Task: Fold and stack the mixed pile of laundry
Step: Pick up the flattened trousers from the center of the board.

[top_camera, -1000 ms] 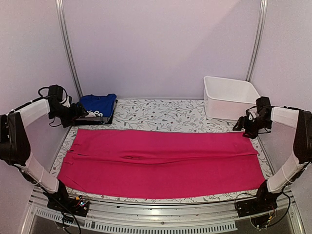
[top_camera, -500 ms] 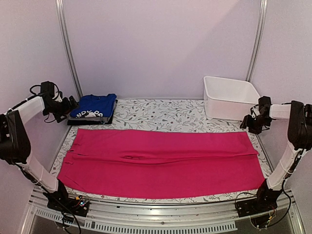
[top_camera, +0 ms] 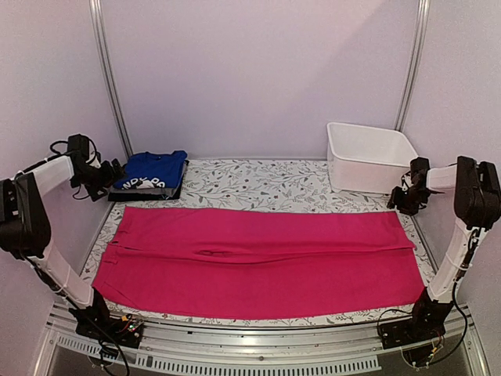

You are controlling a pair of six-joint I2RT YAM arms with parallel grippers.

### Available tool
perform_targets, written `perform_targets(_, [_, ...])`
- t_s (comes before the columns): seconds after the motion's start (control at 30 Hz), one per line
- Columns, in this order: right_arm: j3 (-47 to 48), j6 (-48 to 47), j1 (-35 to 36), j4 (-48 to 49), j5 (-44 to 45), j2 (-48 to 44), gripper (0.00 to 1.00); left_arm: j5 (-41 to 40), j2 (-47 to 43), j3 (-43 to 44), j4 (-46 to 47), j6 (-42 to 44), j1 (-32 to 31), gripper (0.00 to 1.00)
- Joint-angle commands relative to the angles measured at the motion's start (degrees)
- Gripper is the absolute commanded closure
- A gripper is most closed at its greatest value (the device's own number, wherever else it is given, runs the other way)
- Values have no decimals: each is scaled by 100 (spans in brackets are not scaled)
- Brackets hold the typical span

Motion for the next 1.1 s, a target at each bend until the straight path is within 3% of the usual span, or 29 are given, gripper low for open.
perform_targets(0.0, [279, -24, -24, 93, 269, 255, 46, -215, 150, -73, -14, 32, 66, 0])
perform_targets(0.33, [54, -73, 142, -15, 20, 396, 56, -272, 516, -131, -124, -216, 423, 0])
perform_targets(0.53, [-18, -95, 147, 67, -149, 329, 92, -244, 753, -197, -37, -174, 624, 0])
perform_targets(0.6, [64, -103, 146, 48, -202, 300, 100, -119, 871, -175, -1, -112, 727, 0])
perform_targets(0.97, [322, -40, 149, -75, -277, -129, 100, 18, 1594, 231, 4, 524, 933, 15])
perform_targets(1.07, [306, -42, 147, -97, -295, -143, 100, 483, 1696, 192, 227, 646, 929, 23])
